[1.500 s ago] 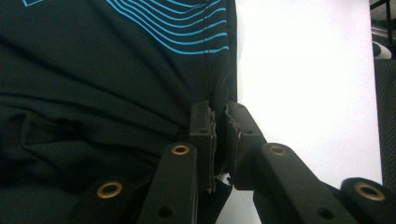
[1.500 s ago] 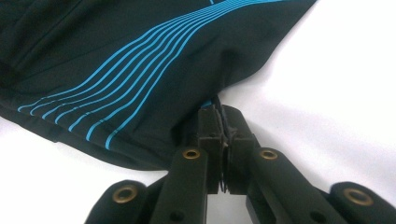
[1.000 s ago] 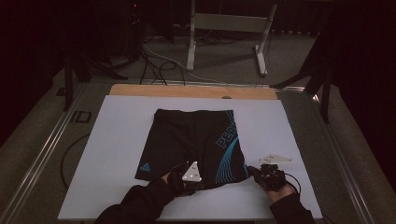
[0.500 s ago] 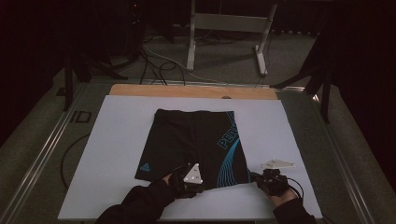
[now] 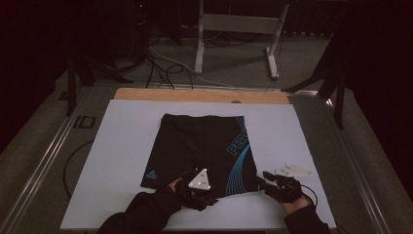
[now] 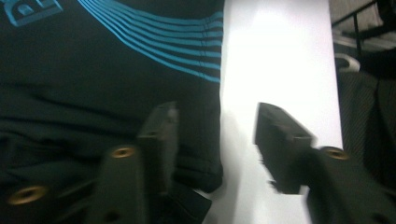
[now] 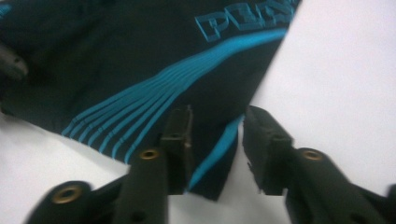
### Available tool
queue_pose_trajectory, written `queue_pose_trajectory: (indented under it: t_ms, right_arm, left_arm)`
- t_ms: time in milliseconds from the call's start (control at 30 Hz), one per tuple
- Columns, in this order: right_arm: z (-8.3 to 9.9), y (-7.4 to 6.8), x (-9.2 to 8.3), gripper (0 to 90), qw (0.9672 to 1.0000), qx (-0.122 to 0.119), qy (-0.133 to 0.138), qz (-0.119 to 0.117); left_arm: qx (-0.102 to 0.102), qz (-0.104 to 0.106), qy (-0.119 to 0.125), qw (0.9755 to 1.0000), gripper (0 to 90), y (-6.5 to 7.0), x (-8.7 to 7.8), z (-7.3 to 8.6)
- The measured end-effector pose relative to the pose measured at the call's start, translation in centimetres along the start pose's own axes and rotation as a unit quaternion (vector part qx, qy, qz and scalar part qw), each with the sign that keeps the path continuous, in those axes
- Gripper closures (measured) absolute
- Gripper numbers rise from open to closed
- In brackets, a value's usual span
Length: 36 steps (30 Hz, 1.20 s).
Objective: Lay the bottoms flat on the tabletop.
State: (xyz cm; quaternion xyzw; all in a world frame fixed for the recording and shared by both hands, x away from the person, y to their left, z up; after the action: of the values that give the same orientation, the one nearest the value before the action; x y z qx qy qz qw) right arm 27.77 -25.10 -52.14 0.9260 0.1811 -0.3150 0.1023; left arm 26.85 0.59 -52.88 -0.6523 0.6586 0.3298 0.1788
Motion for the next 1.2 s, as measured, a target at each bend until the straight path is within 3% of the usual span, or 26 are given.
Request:
queue_pose_trajectory:
  t_ms: [167,333,433,567,833,900,1200]
  right_arm:
    - [-0.9,-0.1,0.2,31.4,0.9997,-0.002,0.021,-0.013]
    - [-1.1,0.0,0.9,16.6,0.9995,-0.006,0.025,-0.020]
    - [-1.1,0.0,1.2,9.4,0.9988,-0.011,0.026,-0.040]
    - [-1.2,-0.2,1.2,8.8,0.9971,-0.015,0.042,-0.061]
    - [-1.4,-0.1,0.8,8.9,0.9953,-0.024,0.071,-0.061]
    - [-1.5,-0.2,0.8,8.9,0.9943,-0.027,0.075,-0.071]
    - [-1.3,-0.1,0.7,8.9,0.9929,-0.043,0.085,-0.071]
  left_arm:
    - [-0.008,-0.004,0.026,0.9996,24.1,-0.4,-1.3,-0.6]
    - [-0.020,-0.014,0.051,0.9984,13.4,-1.1,-2.8,-1.0]
    - [-0.033,-0.019,0.055,0.9977,4.8,-1.6,-3.6,-0.9]
    - [-0.045,-0.028,0.058,0.9969,0.4,-2.1,-4.5,-0.6]
    - [-0.074,-0.048,0.067,0.9938,0.3,-3.3,-6.6,1.0]
    - [-0.080,-0.055,0.069,0.9929,0.3,-3.6,-7.3,1.6]
    - [-0.105,-0.096,0.108,0.9839,0.3,-4.1,-11.4,5.0]
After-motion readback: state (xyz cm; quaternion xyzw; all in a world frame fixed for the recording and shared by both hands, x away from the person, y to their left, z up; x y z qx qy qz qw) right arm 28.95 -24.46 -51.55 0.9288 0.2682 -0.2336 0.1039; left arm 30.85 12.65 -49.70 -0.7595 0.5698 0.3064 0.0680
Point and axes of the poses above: each handheld gripper's, and its own axes: x roughly forward along the jaws, z roughly out of its underside, y roughly to its right, the point moved 5 cm from there along x, roughly forward along the jaws, and after that the axes turned 13 degrees about z, right-handed, at the moved point
